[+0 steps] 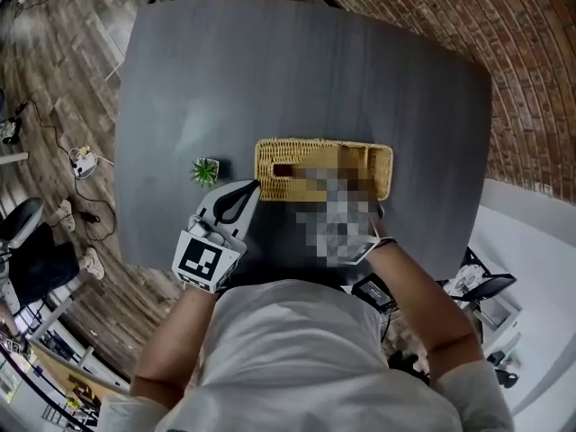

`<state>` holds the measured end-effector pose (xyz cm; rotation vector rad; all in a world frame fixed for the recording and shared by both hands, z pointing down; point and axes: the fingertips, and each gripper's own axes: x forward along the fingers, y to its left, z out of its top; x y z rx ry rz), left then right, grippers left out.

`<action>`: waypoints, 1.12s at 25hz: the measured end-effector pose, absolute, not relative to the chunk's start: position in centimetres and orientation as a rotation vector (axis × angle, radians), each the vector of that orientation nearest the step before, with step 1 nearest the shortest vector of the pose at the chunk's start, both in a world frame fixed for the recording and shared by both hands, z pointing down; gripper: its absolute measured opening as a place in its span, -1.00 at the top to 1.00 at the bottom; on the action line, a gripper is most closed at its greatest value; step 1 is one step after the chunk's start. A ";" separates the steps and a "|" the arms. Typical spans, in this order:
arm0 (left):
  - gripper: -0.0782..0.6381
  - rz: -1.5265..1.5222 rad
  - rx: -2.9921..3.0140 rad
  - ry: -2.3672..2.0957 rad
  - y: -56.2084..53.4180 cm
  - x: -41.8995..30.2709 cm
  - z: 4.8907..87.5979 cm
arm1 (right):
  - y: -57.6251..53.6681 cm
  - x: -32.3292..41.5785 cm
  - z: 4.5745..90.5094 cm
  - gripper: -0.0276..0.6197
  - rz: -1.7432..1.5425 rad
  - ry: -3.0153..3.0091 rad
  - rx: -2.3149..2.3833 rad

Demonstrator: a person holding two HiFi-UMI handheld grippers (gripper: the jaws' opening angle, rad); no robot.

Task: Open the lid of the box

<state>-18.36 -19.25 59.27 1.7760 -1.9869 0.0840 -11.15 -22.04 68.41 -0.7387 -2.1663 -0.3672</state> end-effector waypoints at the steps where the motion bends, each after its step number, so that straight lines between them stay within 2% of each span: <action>1: 0.75 0.082 1.772 -1.983 -19.2 -18.4 59.5 | -22.0 -11.1 68.7 0.04 -0.385 -2.151 -0.739; 15: 0.75 0.061 1.756 -1.982 -18.7 -18.5 60.1 | -22.0 -10.9 70.9 0.09 -0.570 -2.067 -0.732; 25: 0.75 0.060 1.767 -2.003 -17.9 -18.5 58.6 | -22.0 -11.1 69.8 0.11 -0.534 -2.059 -0.750; 28: 0.75 0.072 1.783 -2.003 -17.7 -18.3 58.0 | -21.9 -11.1 68.8 0.18 -0.564 -2.073 -0.755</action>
